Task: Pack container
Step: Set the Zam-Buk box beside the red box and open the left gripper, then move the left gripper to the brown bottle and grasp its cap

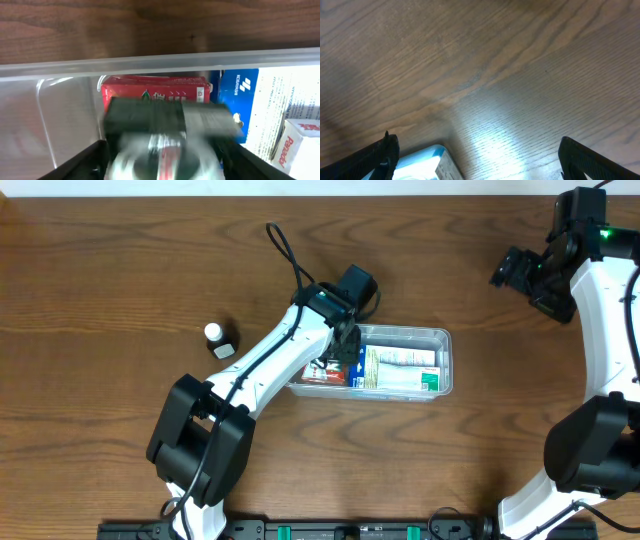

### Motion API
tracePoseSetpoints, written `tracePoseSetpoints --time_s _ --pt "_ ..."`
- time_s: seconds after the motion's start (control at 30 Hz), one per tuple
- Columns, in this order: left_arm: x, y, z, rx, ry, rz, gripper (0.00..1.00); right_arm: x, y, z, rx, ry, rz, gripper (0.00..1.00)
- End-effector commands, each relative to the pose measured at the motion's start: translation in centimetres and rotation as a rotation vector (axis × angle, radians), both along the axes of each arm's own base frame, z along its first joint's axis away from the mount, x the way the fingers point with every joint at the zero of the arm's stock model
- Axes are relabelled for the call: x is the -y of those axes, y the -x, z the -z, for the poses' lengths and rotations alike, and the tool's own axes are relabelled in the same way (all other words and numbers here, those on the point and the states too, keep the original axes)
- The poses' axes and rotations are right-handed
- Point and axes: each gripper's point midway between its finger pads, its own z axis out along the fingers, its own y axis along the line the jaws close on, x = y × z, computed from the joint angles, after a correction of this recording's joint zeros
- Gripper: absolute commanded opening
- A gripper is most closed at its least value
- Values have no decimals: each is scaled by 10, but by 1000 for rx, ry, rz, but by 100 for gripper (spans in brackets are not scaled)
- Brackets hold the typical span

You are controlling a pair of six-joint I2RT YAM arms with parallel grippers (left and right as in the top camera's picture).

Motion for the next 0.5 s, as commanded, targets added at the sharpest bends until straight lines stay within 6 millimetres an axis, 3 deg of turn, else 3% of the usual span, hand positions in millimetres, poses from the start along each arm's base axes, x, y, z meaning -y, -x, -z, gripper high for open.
tracePoseSetpoints --time_s 0.0,0.33,0.47 --pt "-4 -1 5 -4 -21 -6 76 3 -2 -12 31 8 12 99" --pt "-3 -1 5 -2 -19 -6 80 3 -2 -12 31 8 12 99" --pt "0 -5 -7 19 -3 -5 80 3 -2 -12 31 8 12 99"
